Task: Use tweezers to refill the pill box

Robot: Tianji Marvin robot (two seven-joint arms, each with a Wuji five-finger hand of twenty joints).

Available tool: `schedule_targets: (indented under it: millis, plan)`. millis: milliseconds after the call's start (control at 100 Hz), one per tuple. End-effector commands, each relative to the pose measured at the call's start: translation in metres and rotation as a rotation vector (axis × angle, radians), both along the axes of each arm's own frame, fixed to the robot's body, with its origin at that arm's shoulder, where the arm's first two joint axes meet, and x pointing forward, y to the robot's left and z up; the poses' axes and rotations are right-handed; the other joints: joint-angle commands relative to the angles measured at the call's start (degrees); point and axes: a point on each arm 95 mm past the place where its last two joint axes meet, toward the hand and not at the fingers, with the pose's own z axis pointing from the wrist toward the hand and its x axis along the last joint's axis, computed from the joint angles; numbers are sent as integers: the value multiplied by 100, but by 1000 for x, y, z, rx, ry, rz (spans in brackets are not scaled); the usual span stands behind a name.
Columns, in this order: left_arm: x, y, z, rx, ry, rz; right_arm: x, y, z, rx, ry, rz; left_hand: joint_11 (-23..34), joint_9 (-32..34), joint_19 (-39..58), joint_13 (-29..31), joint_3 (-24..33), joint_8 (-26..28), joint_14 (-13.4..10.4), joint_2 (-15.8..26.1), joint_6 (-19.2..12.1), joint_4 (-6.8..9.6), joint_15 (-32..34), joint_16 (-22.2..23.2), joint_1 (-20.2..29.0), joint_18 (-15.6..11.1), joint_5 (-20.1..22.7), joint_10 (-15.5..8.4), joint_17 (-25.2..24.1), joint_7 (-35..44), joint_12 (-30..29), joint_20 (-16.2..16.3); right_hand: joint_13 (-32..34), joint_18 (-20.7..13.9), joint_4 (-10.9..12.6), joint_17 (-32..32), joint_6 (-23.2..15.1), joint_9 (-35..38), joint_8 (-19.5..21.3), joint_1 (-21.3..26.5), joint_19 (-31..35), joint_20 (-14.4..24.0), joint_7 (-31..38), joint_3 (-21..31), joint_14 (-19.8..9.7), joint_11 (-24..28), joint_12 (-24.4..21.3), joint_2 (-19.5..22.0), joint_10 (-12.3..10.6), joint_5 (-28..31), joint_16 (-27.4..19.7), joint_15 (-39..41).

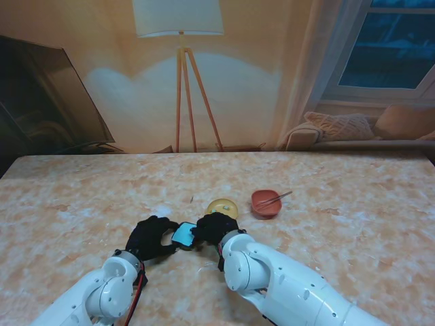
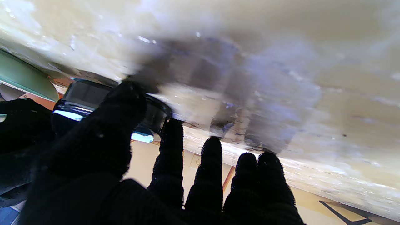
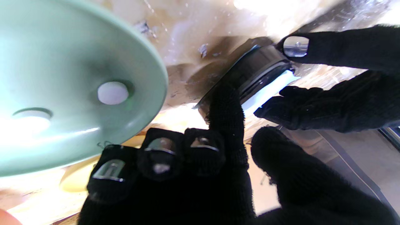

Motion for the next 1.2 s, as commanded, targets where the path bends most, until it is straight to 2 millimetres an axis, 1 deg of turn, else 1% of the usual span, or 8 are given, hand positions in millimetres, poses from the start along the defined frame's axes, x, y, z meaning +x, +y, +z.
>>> schedule_targets:
  millis: [0, 320, 560, 1010, 1190]
  plan:
    - [-6, -2, -9, 4, 42, -6, -3, 9, 6, 3, 8, 25, 114, 137, 78, 89, 94, 195, -53, 119, -191, 109, 30, 33, 5, -6, 345, 79, -17, 593, 70, 117, 229, -494, 51, 45, -165, 145, -57, -125, 734, -16, -200, 75, -648, 350, -9, -93, 340, -70, 11, 252]
    - [-7, -1, -9, 12, 42, -6, 1, 13, 16, -24, 3, 37, 109, 127, 75, 88, 132, 206, -42, 70, -213, 115, 24, 33, 9, -4, 317, 90, -16, 610, 67, 115, 237, -530, 53, 81, -183, 161, -52, -140, 748, -37, -184, 68, -672, 345, -19, -87, 302, -52, 4, 251]
    - [-7, 0, -9, 23, 38, -7, 3, 19, 24, -28, -29, 44, 82, 78, 51, 71, 192, 168, -20, 19, -251, 114, 5, 29, -25, 5, 151, 71, -40, 508, 54, 104, 255, -528, 55, 104, -181, 170, -55, -153, 759, -56, -194, 62, -687, 351, -24, -72, 290, -59, -4, 254]
    - [-8, 2, -8, 37, 38, -3, 6, 33, 35, -21, -80, 50, 60, 27, -3, 46, 297, 126, -23, -49, -259, 109, -29, 25, -41, 4, 57, 64, -55, 391, 40, 76, 234, -550, 47, 125, -245, 129, -38, -174, 747, -111, -193, 34, -720, 337, -31, -50, 262, -123, -31, 226]
    - [-9, 2, -8, 42, 39, -1, 8, 38, 38, -24, -95, 53, 27, -58, -50, -1, 377, -63, -7, -81, -161, 98, -58, 14, -95, 15, -67, 63, -70, 32, 19, 54, 230, -555, 46, 127, -269, 118, -27, -176, 748, -142, -192, 13, -734, 329, -34, -51, 235, -137, -44, 216]
